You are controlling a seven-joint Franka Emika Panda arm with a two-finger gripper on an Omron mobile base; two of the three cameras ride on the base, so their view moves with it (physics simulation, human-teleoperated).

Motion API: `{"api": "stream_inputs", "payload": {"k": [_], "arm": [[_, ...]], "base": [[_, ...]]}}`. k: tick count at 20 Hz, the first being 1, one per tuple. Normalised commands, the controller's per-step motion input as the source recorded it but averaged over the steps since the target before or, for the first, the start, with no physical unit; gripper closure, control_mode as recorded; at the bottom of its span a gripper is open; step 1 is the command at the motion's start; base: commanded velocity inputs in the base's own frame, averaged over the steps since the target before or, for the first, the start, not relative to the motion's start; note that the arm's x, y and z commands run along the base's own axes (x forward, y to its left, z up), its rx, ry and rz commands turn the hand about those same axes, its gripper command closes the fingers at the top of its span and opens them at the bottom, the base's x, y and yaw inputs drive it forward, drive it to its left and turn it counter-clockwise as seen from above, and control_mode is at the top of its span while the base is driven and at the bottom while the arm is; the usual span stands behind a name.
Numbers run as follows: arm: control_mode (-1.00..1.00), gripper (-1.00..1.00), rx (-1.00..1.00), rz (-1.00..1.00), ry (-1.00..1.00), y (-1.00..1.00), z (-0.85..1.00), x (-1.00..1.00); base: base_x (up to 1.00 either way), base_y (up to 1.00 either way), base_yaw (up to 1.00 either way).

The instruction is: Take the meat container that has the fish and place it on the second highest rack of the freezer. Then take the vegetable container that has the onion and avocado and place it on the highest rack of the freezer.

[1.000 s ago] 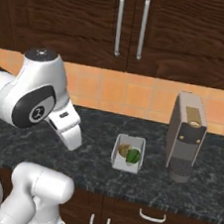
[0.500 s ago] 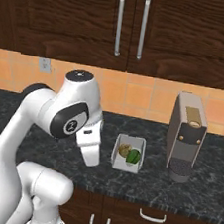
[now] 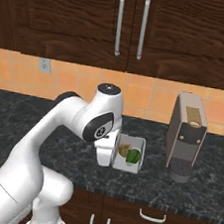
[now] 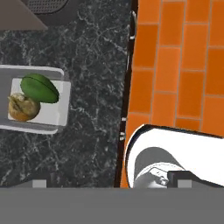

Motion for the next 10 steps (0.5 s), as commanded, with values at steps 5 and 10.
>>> {"api": "stream_inputs", "payload": {"k": [5,10], "arm": [[-1.00,-1.00,-0.01,0.00,0.10,-0.22,-0.29,0.78],[-1.00,-1.00,-0.01,0.01,0.06,-0.34,-0.27,0.15]], "base": [[0.00,0.00,0.00],[0.00,0.00,0.00]]}}
